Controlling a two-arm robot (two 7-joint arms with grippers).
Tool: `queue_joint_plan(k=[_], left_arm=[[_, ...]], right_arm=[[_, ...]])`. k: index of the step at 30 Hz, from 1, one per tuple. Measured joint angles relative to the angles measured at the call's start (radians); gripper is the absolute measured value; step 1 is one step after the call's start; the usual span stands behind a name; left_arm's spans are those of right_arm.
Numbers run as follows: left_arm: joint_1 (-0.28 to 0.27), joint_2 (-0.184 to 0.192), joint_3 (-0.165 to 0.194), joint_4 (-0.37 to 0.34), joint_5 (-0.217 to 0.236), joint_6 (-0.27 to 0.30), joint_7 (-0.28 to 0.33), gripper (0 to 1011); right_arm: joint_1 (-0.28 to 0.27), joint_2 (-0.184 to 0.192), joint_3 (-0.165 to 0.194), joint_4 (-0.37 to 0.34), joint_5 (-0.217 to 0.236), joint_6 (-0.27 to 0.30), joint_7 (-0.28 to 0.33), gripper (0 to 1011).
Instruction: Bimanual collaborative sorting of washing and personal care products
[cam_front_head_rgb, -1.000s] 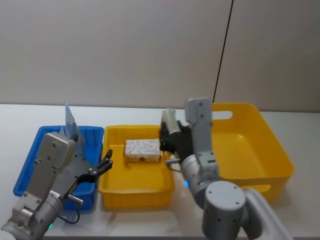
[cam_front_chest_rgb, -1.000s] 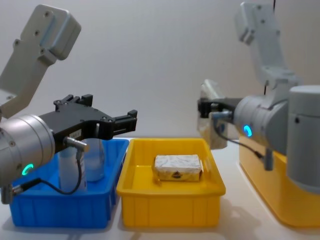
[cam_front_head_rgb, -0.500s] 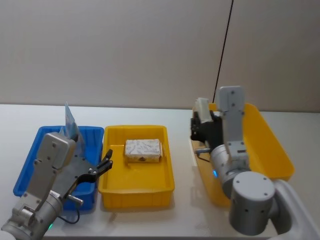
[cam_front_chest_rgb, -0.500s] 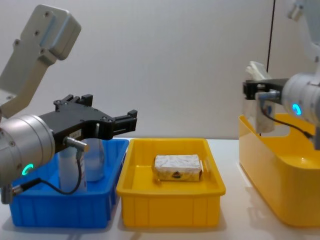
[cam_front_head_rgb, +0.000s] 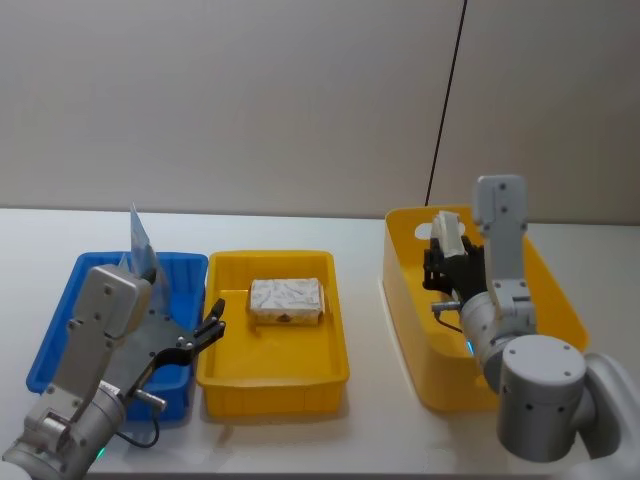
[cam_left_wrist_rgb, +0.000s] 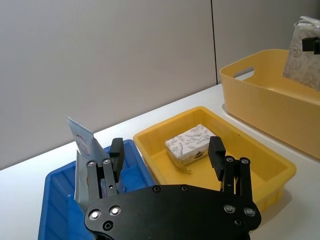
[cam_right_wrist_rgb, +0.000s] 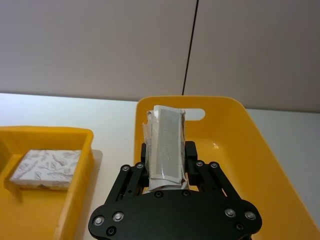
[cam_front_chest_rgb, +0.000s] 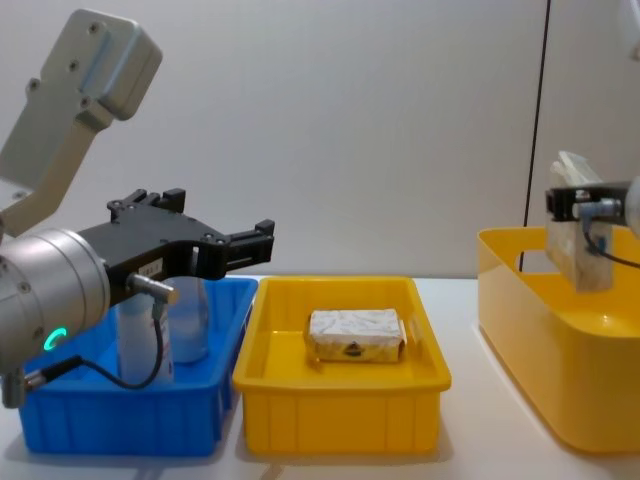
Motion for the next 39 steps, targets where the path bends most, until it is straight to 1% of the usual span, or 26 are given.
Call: queue_joint_plan(k=[10,13,14,16,17,19,22,23,25,27,29,30,39], left_arm=[[0.000,0.000,0.000,0.000,0.000,0.000,0.000,1001],[0.000,0.000,0.000,0.000,0.000,0.000,0.000,1001],[0.000,0.000,0.000,0.000,0.000,0.000,0.000,1001],[0.000,0.000,0.000,0.000,0.000,0.000,0.000,1001],[0.000,0.000,0.000,0.000,0.000,0.000,0.000,1002],[0.000,0.000,0.000,0.000,0.000,0.000,0.000,1002],[0.000,0.000,0.000,0.000,0.000,0.000,0.000,1001],[0.000,0.000,0.000,0.000,0.000,0.000,0.000,1001],[0.000,0.000,0.000,0.000,0.000,0.000,0.000,1001],[0.000,0.000,0.000,0.000,0.000,0.000,0.000,1001],[0.000,0.000,0.000,0.000,0.000,0.000,0.000,1001],[0.000,0.000,0.000,0.000,0.000,0.000,0.000,1001],[0.000,0.000,0.000,0.000,0.000,0.000,0.000,1001]], right_arm=[[0.009,0.008,0.023,0.028,0.001,0.022,0.009,356],[0.010,0.010,0.026,0.032,-0.001,0.023,0.010,440],[0.010,0.011,0.026,0.033,-0.004,0.022,0.010,504],[0.010,0.013,0.026,0.034,-0.009,0.020,0.010,546],[0.010,0.014,0.026,0.034,-0.011,0.019,0.010,610],[0.009,0.015,0.025,0.034,-0.016,0.016,0.010,651],[0.006,0.019,0.022,0.032,-0.026,0.009,0.010,757],[0.004,0.020,0.021,0.030,-0.029,0.007,0.010,810],[0.002,0.021,0.020,0.027,-0.033,0.001,0.009,829],[-0.002,0.024,0.017,0.020,-0.039,-0.007,0.010,912],[-0.006,0.026,0.014,0.014,-0.042,-0.014,0.013,950],[-0.011,0.029,0.012,0.006,-0.043,-0.021,0.017,993],[-0.034,0.038,-0.001,-0.036,-0.050,-0.056,0.046,1004]])
